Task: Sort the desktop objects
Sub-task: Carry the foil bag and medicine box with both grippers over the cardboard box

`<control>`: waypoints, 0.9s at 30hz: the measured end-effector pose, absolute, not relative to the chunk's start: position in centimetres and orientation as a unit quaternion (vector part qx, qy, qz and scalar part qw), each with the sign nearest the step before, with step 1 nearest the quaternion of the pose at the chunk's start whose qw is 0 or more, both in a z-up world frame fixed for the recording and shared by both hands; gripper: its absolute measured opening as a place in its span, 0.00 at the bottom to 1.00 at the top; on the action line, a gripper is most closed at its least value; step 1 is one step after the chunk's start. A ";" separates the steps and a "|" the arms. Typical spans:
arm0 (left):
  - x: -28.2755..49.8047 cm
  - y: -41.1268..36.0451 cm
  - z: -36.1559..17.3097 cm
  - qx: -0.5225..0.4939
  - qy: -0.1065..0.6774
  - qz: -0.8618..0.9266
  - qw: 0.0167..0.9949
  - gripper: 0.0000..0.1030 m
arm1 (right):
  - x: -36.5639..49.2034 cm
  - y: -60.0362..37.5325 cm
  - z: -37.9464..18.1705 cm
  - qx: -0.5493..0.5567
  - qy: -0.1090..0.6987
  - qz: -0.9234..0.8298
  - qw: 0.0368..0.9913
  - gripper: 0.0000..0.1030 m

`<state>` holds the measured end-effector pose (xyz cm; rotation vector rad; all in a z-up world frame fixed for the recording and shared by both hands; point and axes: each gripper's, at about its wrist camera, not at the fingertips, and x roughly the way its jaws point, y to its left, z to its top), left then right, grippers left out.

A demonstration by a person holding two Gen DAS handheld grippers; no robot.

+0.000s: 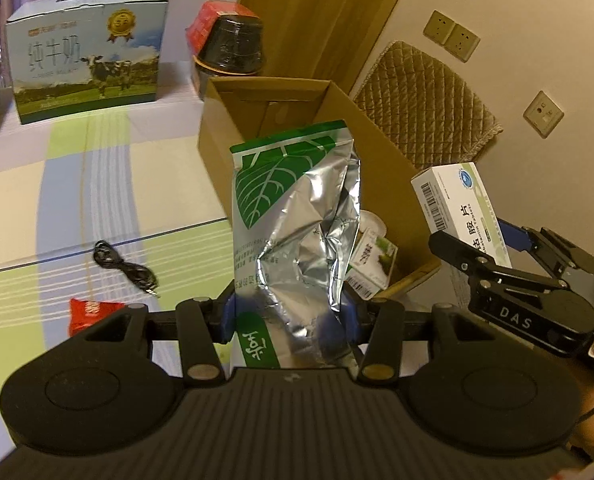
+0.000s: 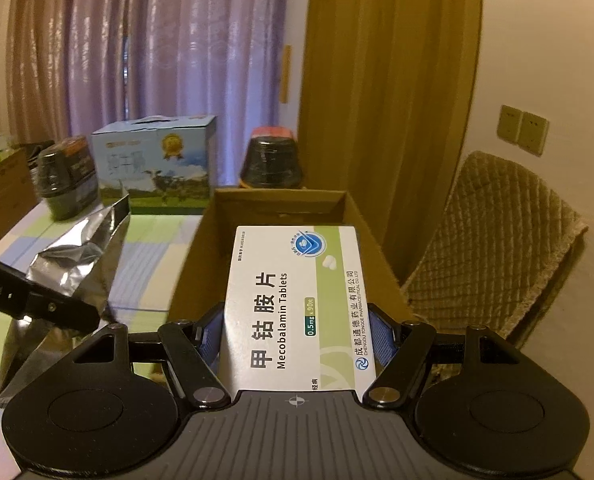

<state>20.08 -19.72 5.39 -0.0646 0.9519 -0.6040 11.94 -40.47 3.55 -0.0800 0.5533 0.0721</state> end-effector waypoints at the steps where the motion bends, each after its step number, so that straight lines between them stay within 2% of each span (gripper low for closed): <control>1: 20.3 -20.2 5.4 -0.031 0.452 -0.288 0.844 0.43 | 12.1 -40.9 3.6 -0.038 0.273 0.033 0.961 0.66; 15: 24.4 -28.1 5.7 -0.073 0.461 -0.305 0.830 0.43 | 14.9 -45.2 3.8 -0.031 0.269 0.019 0.962 0.66; 27: 27.3 -29.8 4.2 -0.102 0.468 -0.289 0.829 0.43 | 17.4 -46.3 2.5 -0.035 0.278 0.017 0.960 0.66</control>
